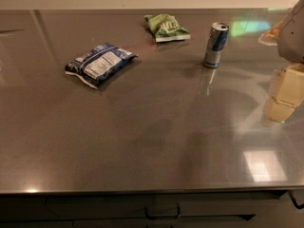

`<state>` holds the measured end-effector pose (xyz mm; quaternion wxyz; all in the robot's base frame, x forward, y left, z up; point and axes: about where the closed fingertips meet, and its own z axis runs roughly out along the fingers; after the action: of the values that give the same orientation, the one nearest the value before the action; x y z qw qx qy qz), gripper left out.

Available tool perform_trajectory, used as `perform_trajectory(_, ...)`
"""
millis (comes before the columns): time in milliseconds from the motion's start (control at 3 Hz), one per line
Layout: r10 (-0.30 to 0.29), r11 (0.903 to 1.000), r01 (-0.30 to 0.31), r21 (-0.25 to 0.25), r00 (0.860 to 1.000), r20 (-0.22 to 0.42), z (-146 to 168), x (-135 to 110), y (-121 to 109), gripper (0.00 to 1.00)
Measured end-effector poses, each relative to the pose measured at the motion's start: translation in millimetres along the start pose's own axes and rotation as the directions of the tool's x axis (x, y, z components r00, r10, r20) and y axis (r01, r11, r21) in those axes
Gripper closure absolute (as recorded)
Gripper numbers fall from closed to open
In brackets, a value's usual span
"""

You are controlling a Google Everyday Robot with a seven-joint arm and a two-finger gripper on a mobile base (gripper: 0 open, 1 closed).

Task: Pick blue chip bag

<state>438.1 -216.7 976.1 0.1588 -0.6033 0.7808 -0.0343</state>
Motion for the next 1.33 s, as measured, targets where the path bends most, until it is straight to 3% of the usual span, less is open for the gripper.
perform_trajectory(333,0.000,1.0000,0.000,0.002,1.000,0.001,-0.3,-0.3,-0.2,0.00)
perform_trajectory(667,-0.021,0.9998,0.021,-0.003,0.999,0.047,8.1,-13.8,-8.0,0.00)
perform_trajectory(1000,-0.054,0.9984,0.056,-0.011,0.991,0.122,29.9,-42.3,-19.4,0.00)
perform_trajectory(1333,-0.095,0.9948,0.100,-0.018,0.975,0.202,52.0,-79.4,-31.0,0.00)
